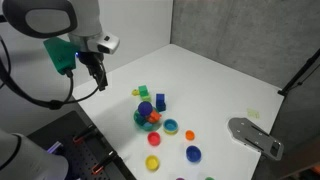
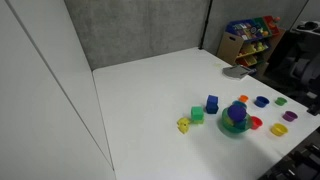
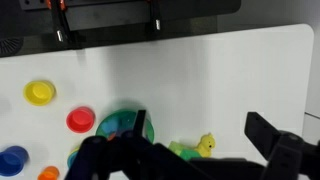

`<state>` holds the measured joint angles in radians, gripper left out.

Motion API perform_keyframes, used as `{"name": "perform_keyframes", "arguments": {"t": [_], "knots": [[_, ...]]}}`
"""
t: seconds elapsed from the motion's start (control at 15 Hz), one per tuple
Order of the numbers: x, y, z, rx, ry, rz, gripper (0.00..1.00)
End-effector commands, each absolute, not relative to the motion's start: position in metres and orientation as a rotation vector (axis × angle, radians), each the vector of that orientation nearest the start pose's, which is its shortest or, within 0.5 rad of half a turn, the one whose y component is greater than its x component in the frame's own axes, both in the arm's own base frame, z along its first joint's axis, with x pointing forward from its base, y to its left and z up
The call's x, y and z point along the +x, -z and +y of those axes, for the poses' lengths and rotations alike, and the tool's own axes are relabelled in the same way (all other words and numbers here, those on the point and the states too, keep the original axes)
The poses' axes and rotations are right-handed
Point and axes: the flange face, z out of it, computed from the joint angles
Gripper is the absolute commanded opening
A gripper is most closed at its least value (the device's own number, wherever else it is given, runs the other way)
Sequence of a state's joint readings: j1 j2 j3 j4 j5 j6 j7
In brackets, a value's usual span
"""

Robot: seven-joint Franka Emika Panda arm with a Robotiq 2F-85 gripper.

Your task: Put the dark blue bowl inside the light blue bowl

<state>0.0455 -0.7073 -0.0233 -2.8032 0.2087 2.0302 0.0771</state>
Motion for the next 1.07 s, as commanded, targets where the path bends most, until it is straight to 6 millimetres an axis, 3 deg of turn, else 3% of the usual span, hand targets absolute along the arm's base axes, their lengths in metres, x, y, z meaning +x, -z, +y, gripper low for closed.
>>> {"name": "perform_keyframes", "arguments": {"t": [0.0, 0.4, 1.0], "knots": [[0.312, -0.395, 0.019, -2.936, -0.114, 0.217, 1.00], [0.312, -0.395, 0.019, -2.936, -0.114, 0.217, 1.00], [0.351, -0.409, 0.005, -2.942, -0.049, 0.291, 1.00]]}}
